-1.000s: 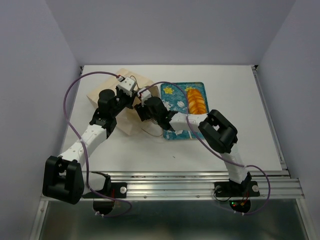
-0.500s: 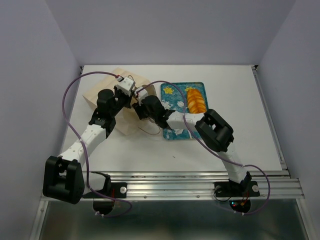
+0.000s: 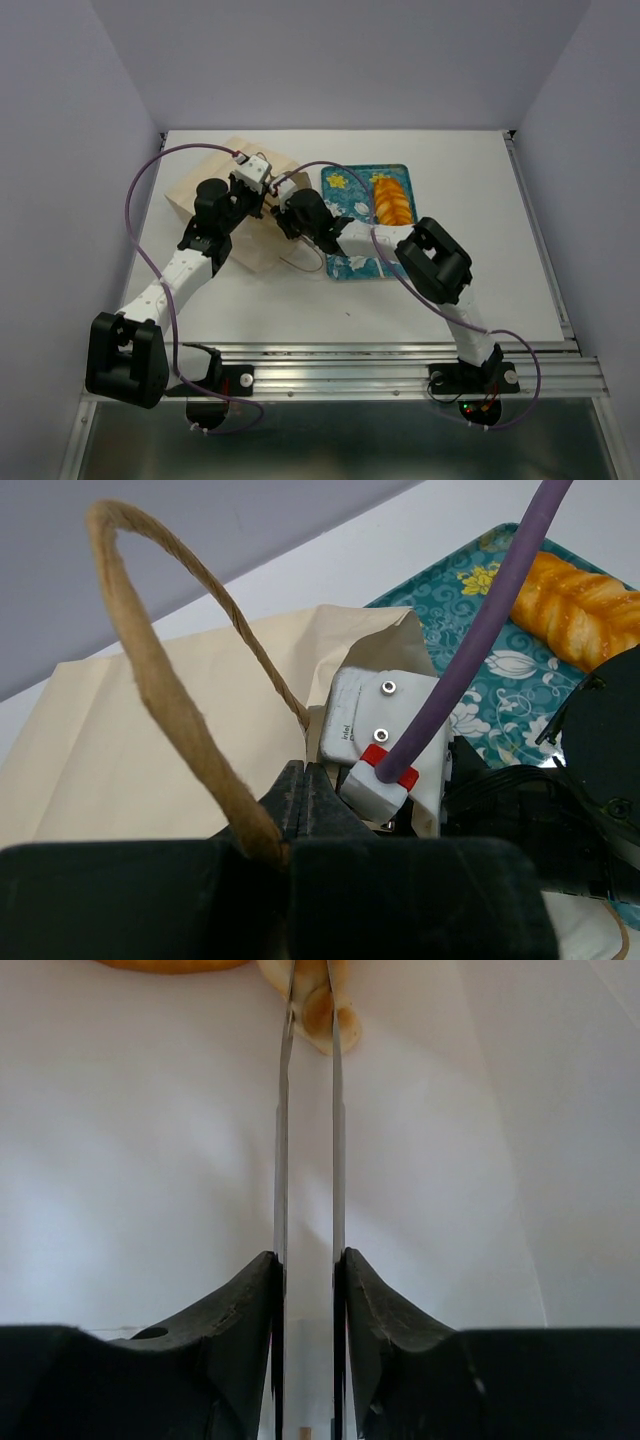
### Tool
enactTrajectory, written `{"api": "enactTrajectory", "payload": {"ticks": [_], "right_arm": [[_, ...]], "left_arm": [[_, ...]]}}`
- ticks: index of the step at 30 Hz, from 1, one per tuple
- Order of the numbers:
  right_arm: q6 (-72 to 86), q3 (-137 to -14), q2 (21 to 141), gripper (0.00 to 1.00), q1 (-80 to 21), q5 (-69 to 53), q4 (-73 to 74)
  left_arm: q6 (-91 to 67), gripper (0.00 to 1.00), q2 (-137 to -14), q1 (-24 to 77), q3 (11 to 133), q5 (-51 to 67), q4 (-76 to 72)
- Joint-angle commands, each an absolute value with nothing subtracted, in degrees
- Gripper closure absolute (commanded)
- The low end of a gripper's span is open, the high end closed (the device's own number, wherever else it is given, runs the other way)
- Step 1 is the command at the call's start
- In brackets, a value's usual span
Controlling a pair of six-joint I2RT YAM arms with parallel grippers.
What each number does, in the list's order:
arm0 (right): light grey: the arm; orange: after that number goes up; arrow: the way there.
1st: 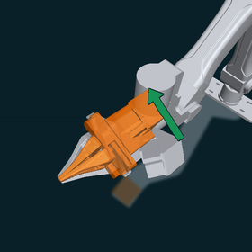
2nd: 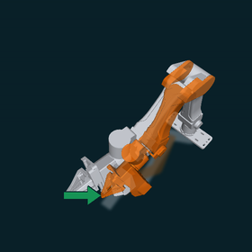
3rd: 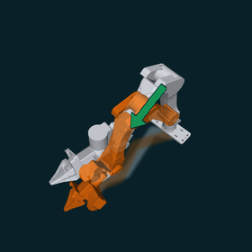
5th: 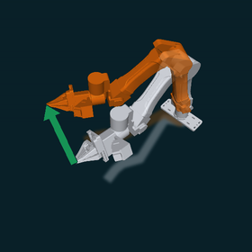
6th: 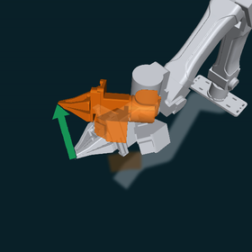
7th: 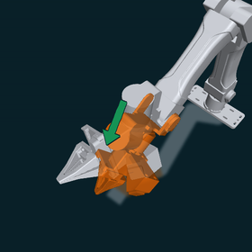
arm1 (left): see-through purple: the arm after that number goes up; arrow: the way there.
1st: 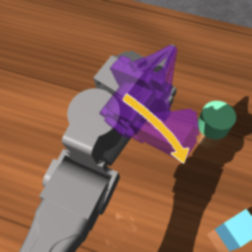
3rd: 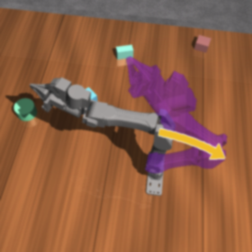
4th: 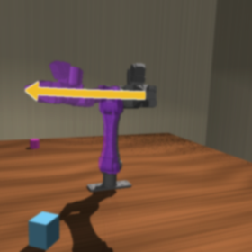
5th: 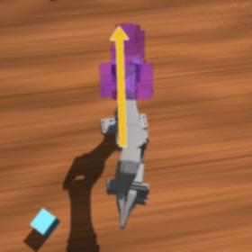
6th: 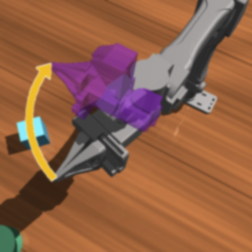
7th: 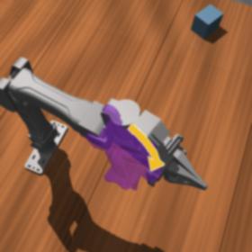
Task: Take the fake bread out of the paper bag
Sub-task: Take out the fake bread from the paper bag.
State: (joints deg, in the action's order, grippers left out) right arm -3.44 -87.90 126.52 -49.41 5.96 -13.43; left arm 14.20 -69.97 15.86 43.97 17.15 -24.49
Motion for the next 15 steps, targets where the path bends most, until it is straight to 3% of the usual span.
{"api": "enactTrajectory", "payload": {"ticks": [1, 3, 15], "right_arm": [[-5.8, -86.22, 124.9, 0.96, -50.36, 6.94, -5.54], [-4.84, -85.52, 123.58, 0.99, -50.36, 7.99, -5.45], [-0.18, -76.74, 109.18, 0.99, -50.36, 7.48, -6.24]], "left_arm": [[8.0, 1.0, -66.62, 21.71, 45.18, 36.92, -31.82], [7.74, 1.0, -66.71, 21.71, 45.26, 36.22, -31.82], [8.79, 1.0, -66.45, 21.62, 45.26, 33.31, -31.03]]}}
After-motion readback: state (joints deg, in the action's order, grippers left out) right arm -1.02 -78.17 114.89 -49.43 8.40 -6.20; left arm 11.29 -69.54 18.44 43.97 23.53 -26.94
